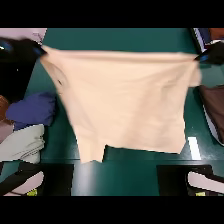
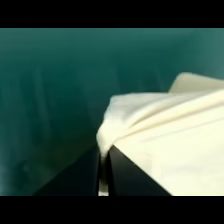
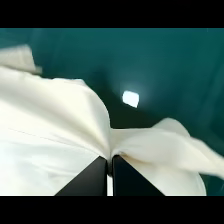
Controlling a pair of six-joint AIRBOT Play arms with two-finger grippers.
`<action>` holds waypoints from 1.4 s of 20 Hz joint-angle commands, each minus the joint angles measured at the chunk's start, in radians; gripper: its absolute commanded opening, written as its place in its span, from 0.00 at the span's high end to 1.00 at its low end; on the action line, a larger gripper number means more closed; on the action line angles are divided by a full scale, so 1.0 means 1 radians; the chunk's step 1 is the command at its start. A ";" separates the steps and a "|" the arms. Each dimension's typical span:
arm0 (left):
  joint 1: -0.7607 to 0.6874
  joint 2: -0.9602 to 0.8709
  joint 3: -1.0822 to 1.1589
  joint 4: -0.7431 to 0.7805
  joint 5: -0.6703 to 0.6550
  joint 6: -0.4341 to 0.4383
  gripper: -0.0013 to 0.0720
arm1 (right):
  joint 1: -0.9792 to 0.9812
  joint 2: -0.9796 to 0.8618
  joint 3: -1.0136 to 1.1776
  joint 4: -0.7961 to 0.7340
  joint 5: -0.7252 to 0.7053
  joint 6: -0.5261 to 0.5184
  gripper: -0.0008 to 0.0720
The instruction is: Fold the shirts.
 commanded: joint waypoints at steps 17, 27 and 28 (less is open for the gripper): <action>0.100 -0.164 -0.366 0.038 -0.040 0.079 0.24 | 0.002 -0.207 -0.094 0.019 -0.079 -0.057 0.42; 0.100 -0.017 -0.841 -0.100 0.179 0.106 0.24 | -0.112 0.133 -0.536 0.020 -0.155 -0.078 0.42; 0.100 -0.019 -0.848 -0.119 0.201 0.109 0.24 | -0.122 0.152 -0.561 0.020 -0.155 -0.078 0.42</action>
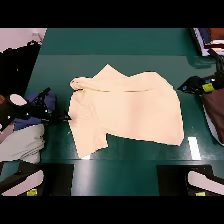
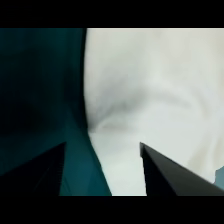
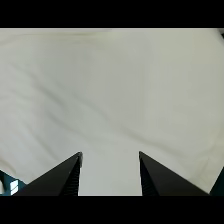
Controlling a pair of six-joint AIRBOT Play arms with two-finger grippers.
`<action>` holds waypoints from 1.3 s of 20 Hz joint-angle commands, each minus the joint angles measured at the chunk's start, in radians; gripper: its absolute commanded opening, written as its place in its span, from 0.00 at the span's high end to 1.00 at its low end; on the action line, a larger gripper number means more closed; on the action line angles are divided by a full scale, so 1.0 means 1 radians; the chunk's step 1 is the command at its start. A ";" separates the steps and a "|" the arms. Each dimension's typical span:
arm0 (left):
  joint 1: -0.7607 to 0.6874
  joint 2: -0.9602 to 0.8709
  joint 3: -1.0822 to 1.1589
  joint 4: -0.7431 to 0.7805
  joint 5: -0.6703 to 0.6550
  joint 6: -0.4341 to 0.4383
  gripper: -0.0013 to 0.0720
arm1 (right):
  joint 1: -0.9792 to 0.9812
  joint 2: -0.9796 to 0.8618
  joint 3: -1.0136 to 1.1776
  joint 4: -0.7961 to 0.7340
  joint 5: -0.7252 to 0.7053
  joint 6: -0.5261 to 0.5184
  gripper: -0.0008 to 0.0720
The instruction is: Fold the shirts.
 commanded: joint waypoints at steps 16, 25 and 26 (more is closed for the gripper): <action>-0.166 0.010 0.056 -0.082 0.094 0.018 0.94 | -0.354 0.308 -0.553 -0.243 0.097 -0.001 0.21; -0.166 0.010 0.105 -0.082 0.084 0.018 0.94 | -0.241 0.193 -0.769 -0.101 -0.025 0.005 0.51; -0.166 0.010 0.105 -0.081 0.077 0.018 0.94 | -0.210 0.180 -0.761 -0.107 -0.045 0.004 0.63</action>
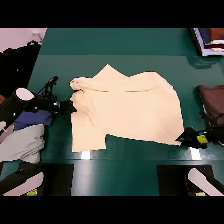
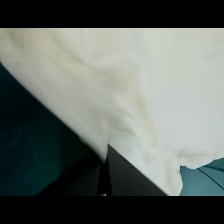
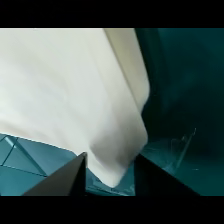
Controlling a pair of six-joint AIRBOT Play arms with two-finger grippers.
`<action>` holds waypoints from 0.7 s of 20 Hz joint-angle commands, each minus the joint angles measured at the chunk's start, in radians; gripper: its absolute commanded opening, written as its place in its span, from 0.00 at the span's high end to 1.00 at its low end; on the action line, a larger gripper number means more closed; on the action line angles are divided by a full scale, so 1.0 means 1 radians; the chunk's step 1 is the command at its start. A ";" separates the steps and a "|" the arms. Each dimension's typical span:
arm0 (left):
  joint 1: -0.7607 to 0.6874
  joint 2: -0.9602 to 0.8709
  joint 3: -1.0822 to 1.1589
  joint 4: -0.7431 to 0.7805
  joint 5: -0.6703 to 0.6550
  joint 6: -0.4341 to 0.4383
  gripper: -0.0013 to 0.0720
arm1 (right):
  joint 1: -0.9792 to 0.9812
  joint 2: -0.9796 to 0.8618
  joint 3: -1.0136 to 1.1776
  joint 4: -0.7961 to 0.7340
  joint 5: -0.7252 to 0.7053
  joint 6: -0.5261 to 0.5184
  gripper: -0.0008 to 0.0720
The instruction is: Fold the shirts.
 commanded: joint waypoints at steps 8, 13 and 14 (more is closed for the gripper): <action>0.003 0.244 0.161 0.067 -0.076 -0.056 0.95 | 0.233 0.140 0.354 0.042 -0.056 -0.010 0.96; 0.003 0.401 0.591 0.110 -0.099 -0.061 0.94 | 0.238 0.268 0.790 0.040 -0.175 -0.001 0.96; 0.003 0.408 0.701 0.110 -0.107 -0.063 0.94 | 0.238 0.283 0.881 0.040 -0.194 -0.002 0.96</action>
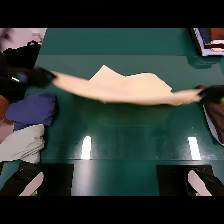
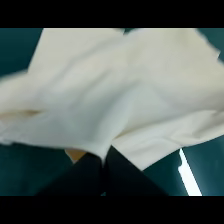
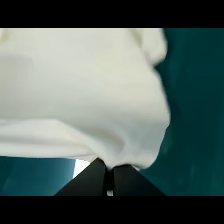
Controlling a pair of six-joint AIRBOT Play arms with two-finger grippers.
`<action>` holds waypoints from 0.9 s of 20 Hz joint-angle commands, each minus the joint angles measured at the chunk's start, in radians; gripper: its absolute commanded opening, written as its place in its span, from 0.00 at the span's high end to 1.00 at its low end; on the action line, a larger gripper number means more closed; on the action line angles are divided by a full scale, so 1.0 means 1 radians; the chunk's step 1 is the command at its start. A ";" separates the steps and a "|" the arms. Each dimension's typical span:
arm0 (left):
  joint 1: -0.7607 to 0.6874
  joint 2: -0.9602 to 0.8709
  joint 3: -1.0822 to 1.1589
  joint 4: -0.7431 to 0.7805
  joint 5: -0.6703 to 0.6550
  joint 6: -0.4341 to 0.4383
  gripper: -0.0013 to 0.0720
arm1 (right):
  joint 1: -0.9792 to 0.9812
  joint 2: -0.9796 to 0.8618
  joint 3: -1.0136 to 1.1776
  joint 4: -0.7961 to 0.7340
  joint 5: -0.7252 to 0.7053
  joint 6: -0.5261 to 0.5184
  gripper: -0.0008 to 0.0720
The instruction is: Fold the shirts.
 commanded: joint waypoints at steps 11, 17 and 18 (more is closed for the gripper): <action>0.000 0.053 0.889 0.022 0.004 -0.087 0.95 | 0.008 0.030 0.857 -0.121 0.038 0.070 0.96; 0.000 -0.065 0.638 0.019 -0.217 -0.111 0.95 | 0.009 -0.186 0.844 -0.130 0.288 0.085 0.97; 0.000 -0.094 0.558 0.019 -0.229 -0.110 0.94 | 0.009 -0.224 0.778 -0.130 0.311 0.085 0.96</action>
